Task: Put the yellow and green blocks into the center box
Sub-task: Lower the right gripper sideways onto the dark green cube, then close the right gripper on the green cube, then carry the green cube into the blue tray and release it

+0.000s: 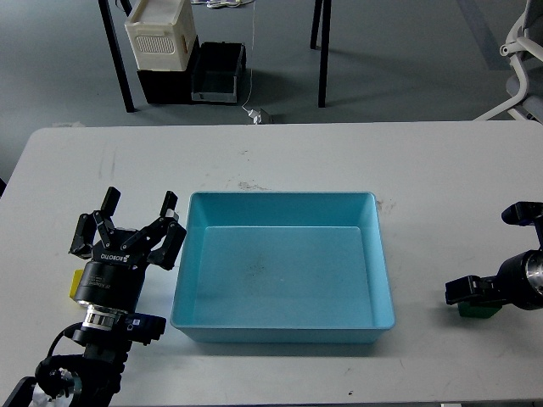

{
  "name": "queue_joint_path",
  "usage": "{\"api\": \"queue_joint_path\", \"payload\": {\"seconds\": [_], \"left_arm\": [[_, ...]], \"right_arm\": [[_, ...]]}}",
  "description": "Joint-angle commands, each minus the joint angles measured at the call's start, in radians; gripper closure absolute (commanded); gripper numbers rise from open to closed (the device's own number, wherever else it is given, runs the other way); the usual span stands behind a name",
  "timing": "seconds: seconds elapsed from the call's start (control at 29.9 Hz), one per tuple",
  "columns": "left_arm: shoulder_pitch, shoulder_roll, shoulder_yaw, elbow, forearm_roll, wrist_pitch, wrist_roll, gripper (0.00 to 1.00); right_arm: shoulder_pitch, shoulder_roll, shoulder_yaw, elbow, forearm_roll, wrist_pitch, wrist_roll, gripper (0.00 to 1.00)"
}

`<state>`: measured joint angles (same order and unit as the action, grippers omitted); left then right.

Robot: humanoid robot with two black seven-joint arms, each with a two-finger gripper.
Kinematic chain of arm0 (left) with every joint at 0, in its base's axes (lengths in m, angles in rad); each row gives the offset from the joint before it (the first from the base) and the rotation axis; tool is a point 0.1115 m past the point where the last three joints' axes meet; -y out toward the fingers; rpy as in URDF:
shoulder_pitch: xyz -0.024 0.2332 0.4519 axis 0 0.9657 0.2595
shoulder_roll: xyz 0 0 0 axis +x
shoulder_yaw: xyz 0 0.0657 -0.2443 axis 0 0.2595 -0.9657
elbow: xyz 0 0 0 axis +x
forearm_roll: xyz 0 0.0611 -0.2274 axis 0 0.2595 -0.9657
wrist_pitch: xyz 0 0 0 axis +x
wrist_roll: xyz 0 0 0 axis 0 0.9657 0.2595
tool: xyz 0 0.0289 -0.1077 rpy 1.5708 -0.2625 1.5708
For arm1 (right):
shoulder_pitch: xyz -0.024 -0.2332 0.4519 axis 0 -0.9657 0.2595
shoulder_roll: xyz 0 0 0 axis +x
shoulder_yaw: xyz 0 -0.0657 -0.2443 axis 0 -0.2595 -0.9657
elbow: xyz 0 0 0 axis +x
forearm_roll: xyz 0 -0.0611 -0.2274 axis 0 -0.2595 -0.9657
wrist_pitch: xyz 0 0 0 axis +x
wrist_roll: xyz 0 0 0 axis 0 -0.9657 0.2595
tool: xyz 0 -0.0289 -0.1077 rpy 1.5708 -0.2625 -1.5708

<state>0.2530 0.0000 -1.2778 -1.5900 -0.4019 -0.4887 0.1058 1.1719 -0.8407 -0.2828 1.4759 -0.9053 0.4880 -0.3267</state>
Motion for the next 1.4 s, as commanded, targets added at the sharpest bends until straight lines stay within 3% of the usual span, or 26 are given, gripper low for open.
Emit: {"api": "queue_joint_path", "payload": {"seconds": [0.0, 0.07, 0.17, 0.2, 0.27, 0.33, 0.5, 0.74, 0.94, 1.17, 1.37], "left_arm": [[0.0, 0.0, 0.0, 0.002, 0.0, 0.0, 0.0, 0.0], [0.0, 0.0, 0.0, 0.004, 0.0, 0.0, 0.0, 0.0], [0.002, 0.0, 0.0, 0.004, 0.0, 0.0, -0.002, 0.0], [0.0, 0.0, -0.002, 0.004, 0.0, 0.0, -0.002, 0.0], [0.0, 0.0, -0.003, 0.005, 0.0, 0.0, -0.002, 0.0], [0.002, 0.0, -0.003, 0.01, -0.002, 0.0, -0.002, 0.0], [0.002, 0.0, -0.002, 0.01, 0.0, 0.0, -0.002, 0.0], [0.0, 0.0, 0.0, 0.01, 0.0, 0.0, 0.0, 0.0], [0.002, 0.0, -0.002, 0.01, -0.002, 0.0, -0.002, 0.0], [0.006, 0.0, -0.008, 0.01, -0.002, 0.0, -0.002, 0.0], [0.008, 0.0, -0.008, 0.01, 0.0, 0.0, 0.0, 0.0]], "right_arm": [[0.0, 0.0, -0.001, 0.004, -0.001, -0.008, 0.0, 0.21], [0.0, 0.0, -0.001, 0.004, -0.004, -0.008, -0.002, 0.35], [0.0, 0.0, -0.002, 0.009, -0.014, -0.008, -0.003, 0.72], [-0.001, 0.0, -0.003, 0.007, -0.015, -0.017, -0.003, 0.8], [0.0, 0.002, -0.001, 0.007, -0.012, -0.019, -0.002, 0.86], [0.009, 0.008, 0.001, 0.01, -0.011, -0.019, -0.002, 1.0], [0.057, -0.024, 0.025, 0.092, 0.0, -0.019, -0.002, 1.0], [0.322, -0.029, 0.014, 0.155, 0.143, -0.002, 0.008, 1.0], [0.452, 0.185, -0.001, 0.124, 0.244, 0.001, 0.011, 1.0], [0.448, 0.521, -0.096, -0.083, 0.244, 0.001, 0.008, 1.0], [0.361, 0.649, -0.127, -0.172, 0.244, 0.001, 0.005, 0.97]]}}
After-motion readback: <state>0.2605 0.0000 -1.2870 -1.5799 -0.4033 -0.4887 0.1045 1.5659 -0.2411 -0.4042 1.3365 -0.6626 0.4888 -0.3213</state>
